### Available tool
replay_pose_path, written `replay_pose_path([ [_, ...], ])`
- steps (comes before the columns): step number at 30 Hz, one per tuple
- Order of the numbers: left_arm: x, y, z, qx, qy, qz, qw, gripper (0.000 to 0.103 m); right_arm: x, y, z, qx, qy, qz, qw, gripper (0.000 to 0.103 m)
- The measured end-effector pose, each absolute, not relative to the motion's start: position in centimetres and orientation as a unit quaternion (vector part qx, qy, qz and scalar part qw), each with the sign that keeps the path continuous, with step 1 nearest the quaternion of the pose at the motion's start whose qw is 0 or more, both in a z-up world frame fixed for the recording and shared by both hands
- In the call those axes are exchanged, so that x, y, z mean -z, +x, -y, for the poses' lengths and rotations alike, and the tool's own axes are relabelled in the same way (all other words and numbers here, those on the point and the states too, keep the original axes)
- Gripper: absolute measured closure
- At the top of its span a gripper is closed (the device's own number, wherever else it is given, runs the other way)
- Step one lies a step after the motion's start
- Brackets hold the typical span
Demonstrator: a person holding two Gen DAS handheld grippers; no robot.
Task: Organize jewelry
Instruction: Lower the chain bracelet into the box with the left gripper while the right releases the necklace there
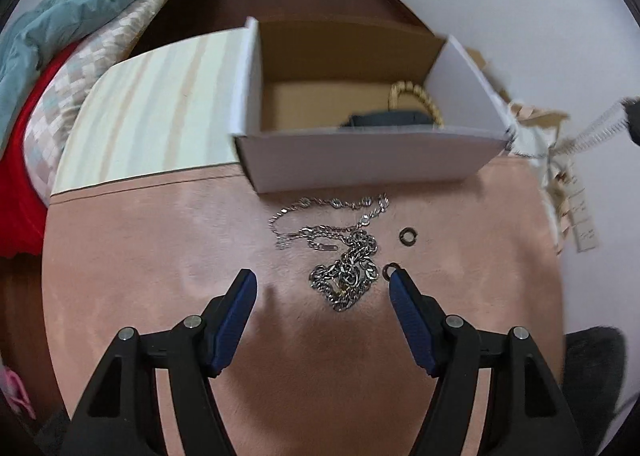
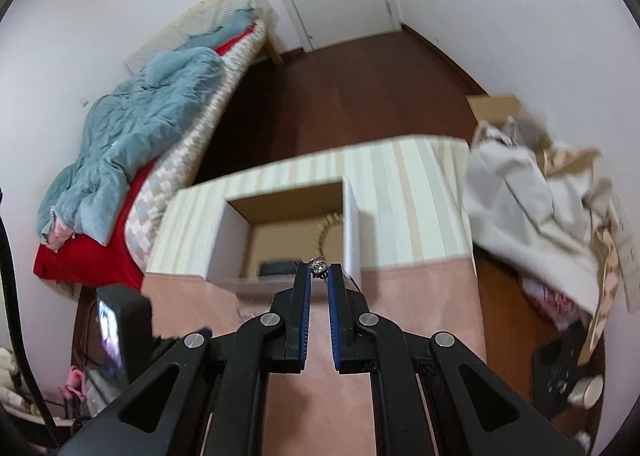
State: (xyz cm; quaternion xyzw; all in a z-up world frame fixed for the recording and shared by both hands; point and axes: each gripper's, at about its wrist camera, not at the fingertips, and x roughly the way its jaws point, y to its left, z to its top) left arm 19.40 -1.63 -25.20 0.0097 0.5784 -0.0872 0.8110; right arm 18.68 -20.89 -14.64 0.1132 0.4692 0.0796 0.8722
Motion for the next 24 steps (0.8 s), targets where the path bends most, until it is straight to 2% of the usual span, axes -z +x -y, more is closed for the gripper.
replay_pose_path([
  [1, 25.6, 19.6, 2.2, 0.086, 0.019, -0.58, 0.81, 0.038, 15.4, 18.2, 21.3, -0.074, 0.12, -0.476, 0.868, 0.094],
  [2, 26.1, 19.6, 2.8, 0.083, 0.033, -0.58, 0.81, 0.055, 16.1, 17.7, 21.7, -0.068, 0.128, -0.481, 0.864, 0.094],
  [3, 26.5, 19.6, 3.2, 0.089, 0.04, -0.58, 0.809, 0.082, 16.5, 17.4, 22.1, -0.065, 0.132, -0.485, 0.862, 0.094],
  [4, 26.4, 19.4, 3.4, 0.104, 0.03, -0.574, 0.811, 0.094, 17.0, 17.1, 22.5, -0.061, 0.138, -0.489, 0.859, 0.094],
  [6, 26.0, 19.1, 4.1, 0.098, 0.046, -0.57, 0.814, 0.103, 17.6, 16.6, 23.0, -0.056, 0.143, -0.494, 0.856, 0.094],
  [11, 22.3, 18.4, 3.7, 0.113, 0.022, -0.545, 0.831, 0.103, 16.5, 16.4, 23.7, -0.055, 0.143, -0.484, 0.862, 0.094],
  [19, 10.9, 20.6, 1.9, 0.145, -0.018, -0.468, 0.872, 0.103, 11.4, 19.2, 22.1, -0.087, 0.119, -0.444, 0.884, 0.094],
  [22, 8.9, 21.8, 0.6, 0.156, -0.033, -0.458, 0.874, 0.103, 9.2, 20.0, 21.2, -0.099, 0.11, -0.424, 0.893, 0.094],
  [24, 9.0, 21.7, -0.3, 0.156, -0.05, -0.46, 0.873, 0.097, 7.9, 20.1, 20.8, -0.106, 0.11, -0.412, 0.898, 0.094],
])
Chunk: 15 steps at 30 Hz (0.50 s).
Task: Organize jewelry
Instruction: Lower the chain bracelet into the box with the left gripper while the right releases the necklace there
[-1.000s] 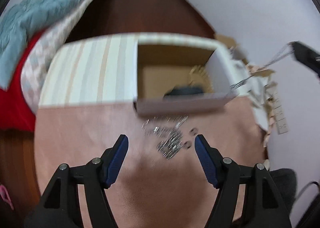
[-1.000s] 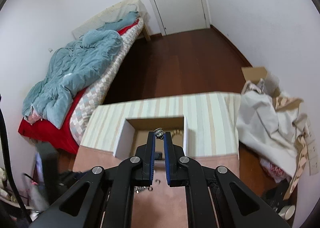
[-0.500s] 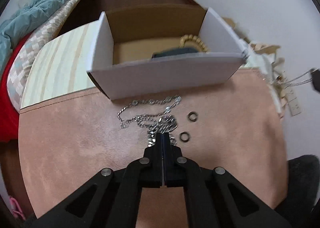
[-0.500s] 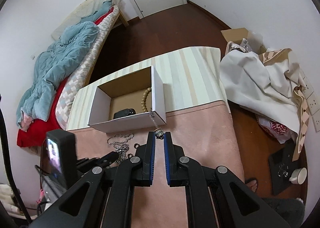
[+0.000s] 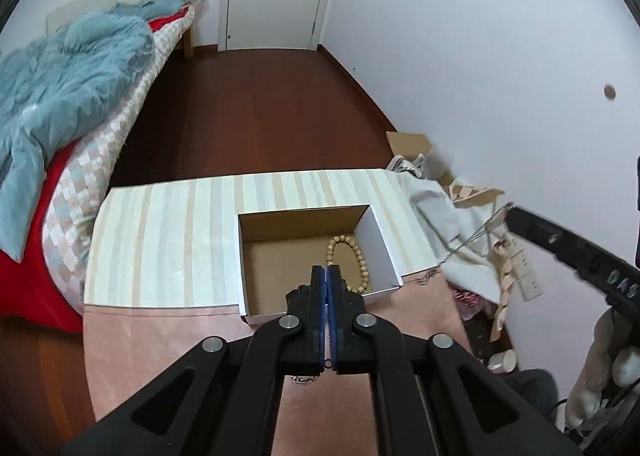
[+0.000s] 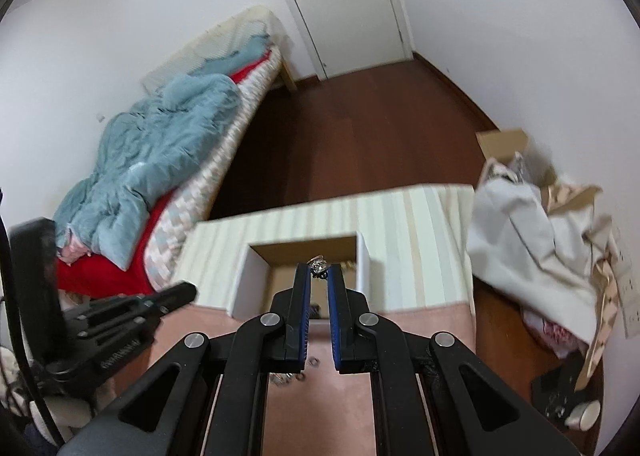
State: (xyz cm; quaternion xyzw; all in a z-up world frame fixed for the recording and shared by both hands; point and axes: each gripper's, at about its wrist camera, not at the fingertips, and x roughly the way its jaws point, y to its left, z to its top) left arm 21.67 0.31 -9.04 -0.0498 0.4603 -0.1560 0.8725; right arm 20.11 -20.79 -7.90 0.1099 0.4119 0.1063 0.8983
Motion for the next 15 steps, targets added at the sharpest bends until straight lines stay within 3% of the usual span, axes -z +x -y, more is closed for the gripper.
replay_pose_path([
  [1, 9.5, 21.7, -0.7, 0.152, -0.058, -0.467, 0.869, 0.093, 7.2, 20.1, 20.6, -0.11, 0.11, -0.405, 0.901, 0.094],
  [2, 10.1, 21.7, -0.9, 0.151, -0.063, -0.476, 0.864, 0.079, 6.6, 20.0, 20.5, -0.113, 0.111, -0.401, 0.902, 0.094],
  [3, 10.7, 21.7, -1.1, 0.148, -0.067, -0.485, 0.859, 0.055, 6.1, 19.9, 20.4, -0.115, 0.11, -0.397, 0.904, 0.094],
  [4, 11.7, 21.5, -1.5, 0.138, -0.072, -0.494, 0.855, 0.046, 5.6, 19.7, 20.3, -0.118, 0.108, -0.393, 0.905, 0.094],
  [10, 17.1, 19.7, -1.5, 0.116, -0.055, -0.532, 0.837, 0.044, 5.5, 17.8, 20.5, -0.121, 0.112, -0.395, 0.904, 0.094],
  [15, 21.3, 18.8, 0.0, 0.104, -0.017, -0.558, 0.823, 0.044, 9.1, 16.2, 21.0, -0.107, 0.125, -0.428, 0.889, 0.094],
])
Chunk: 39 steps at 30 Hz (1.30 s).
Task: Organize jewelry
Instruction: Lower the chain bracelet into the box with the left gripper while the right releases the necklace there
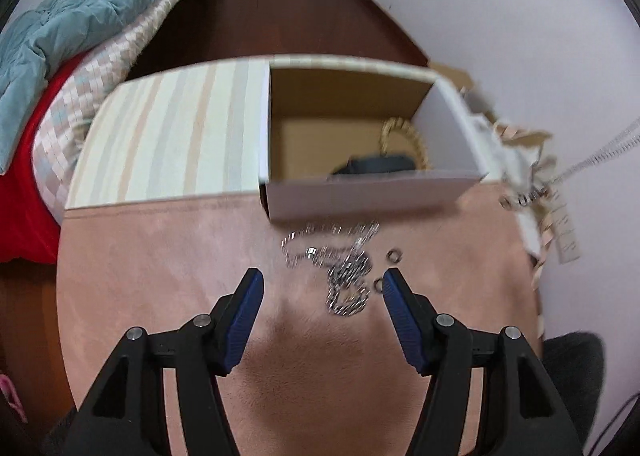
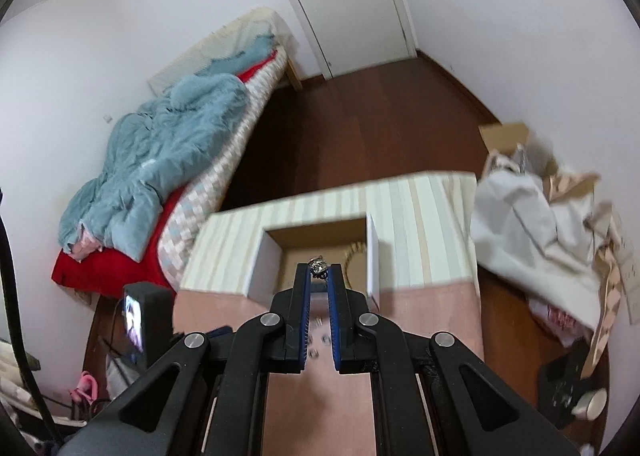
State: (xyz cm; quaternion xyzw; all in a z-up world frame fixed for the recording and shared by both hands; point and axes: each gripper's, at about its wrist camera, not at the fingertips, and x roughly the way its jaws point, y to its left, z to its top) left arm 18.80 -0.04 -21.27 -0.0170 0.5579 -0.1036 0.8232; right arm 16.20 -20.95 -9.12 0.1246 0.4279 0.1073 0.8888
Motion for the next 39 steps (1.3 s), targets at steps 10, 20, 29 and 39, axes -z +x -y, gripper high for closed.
replay_pose_path([
  [10, 26.7, 19.8, 4.5, 0.116, 0.064, -0.575, 0.807, 0.051, 18.3, 13.9, 22.9, -0.067, 0.158, -0.504, 0.847, 0.094],
  [20, 24.8, 18.7, 5.0, 0.137, 0.047, -0.554, 0.82, 0.094, 19.7, 13.9, 23.7, -0.057, 0.164, -0.512, 0.842, 0.094],
  [29, 15.6, 19.1, 1.8, 0.162, -0.025, -0.498, 0.851, 0.094, 16.0, 15.2, 23.7, -0.073, 0.166, -0.479, 0.859, 0.094],
  [39, 7.5, 24.1, 0.7, 0.196, -0.051, -0.456, 0.867, 0.094, 8.2, 19.7, 21.1, -0.119, 0.136, -0.419, 0.89, 0.094],
])
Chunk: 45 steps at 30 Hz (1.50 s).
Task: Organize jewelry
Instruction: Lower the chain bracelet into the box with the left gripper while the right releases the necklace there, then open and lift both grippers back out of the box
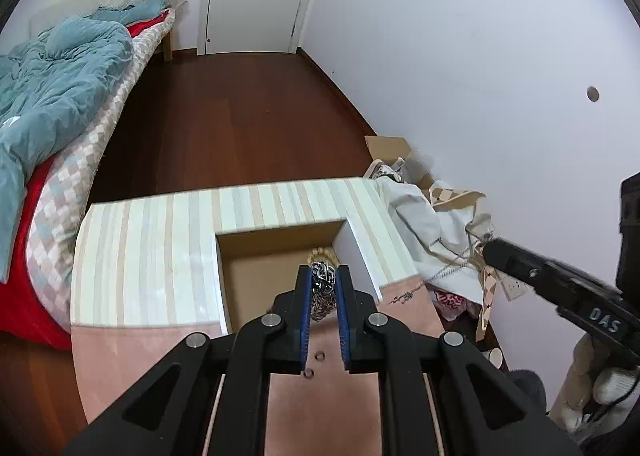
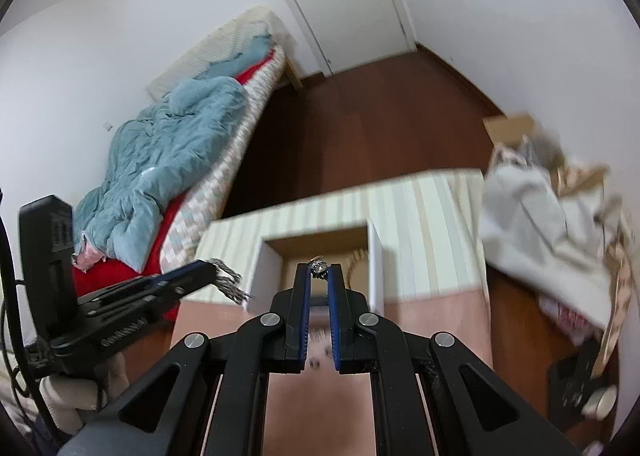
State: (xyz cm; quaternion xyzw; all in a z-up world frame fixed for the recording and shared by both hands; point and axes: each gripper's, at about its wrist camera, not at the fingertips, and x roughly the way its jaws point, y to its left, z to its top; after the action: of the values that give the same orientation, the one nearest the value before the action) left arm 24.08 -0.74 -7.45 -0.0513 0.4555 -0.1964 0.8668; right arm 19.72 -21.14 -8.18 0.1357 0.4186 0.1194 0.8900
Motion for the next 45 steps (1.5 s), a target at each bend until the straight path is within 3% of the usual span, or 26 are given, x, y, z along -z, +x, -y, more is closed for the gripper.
replay_pose_path([
  [5, 9.6, 28.3, -0.2, 0.19, -0.074, -0.484, 0.851, 0.094, 7.6, 24.0, 18.7, -0.135, 0.112, -0.424, 0.888, 0.094],
  [14, 14.8, 32.3, -0.8, 0.147, -0.078, -0.541, 0.824, 0.092, 14.6, 30.8, 15.5, -0.153, 0.089, -0.504, 0.845, 0.093],
  [16, 14.8, 32.5, -1.0, 0.122, -0.063, -0.54, 0.83, 0.082, 16.2, 31.9, 15.5, -0.151, 0.095, -0.523, 0.833, 0.088],
  [18, 14.4, 32.4, -1.3, 0.1, -0.053, -0.531, 0.84, 0.047, 17.1, 32.2, 15.7, -0.141, 0.098, -0.53, 0.831, 0.057],
  [20, 13.9, 31.9, -1.7, 0.066, -0.034, -0.51, 0.857, 0.024, 17.5, 32.1, 16.3, -0.128, 0.098, -0.531, 0.832, 0.047],
  [22, 13.6, 31.1, -2.1, 0.03, -0.004, -0.486, 0.874, 0.023, 18.0, 31.7, 16.8, -0.111, 0.083, -0.535, 0.833, 0.045],
  [25, 14.1, 30.2, -2.5, 0.002, 0.016, -0.475, 0.88, 0.021, 19.1, 30.6, 17.4, -0.069, 0.049, -0.544, 0.835, 0.021],
  [26, 14.4, 29.6, -2.5, -0.005, 0.023, -0.47, 0.882, 0.013, 19.4, 30.2, 17.4, -0.057, 0.038, -0.546, 0.835, 0.015],
  [30, 15.9, 28.2, -2.1, -0.024, 0.046, -0.473, 0.88, 0.008, 20.8, 29.1, 17.3, -0.024, 0.004, -0.552, 0.834, 0.003],
  [35, 16.6, 26.6, -2.0, -0.02, 0.045, -0.477, 0.878, 0.0, 21.6, 27.6, 17.1, -0.008, -0.014, -0.548, 0.837, 0.001],
  [45, 14.6, 23.5, -2.4, -0.027, 0.035, -0.457, 0.888, 0.0, 19.0, 25.1, 16.0, -0.003, -0.019, -0.526, 0.85, 0.0],
])
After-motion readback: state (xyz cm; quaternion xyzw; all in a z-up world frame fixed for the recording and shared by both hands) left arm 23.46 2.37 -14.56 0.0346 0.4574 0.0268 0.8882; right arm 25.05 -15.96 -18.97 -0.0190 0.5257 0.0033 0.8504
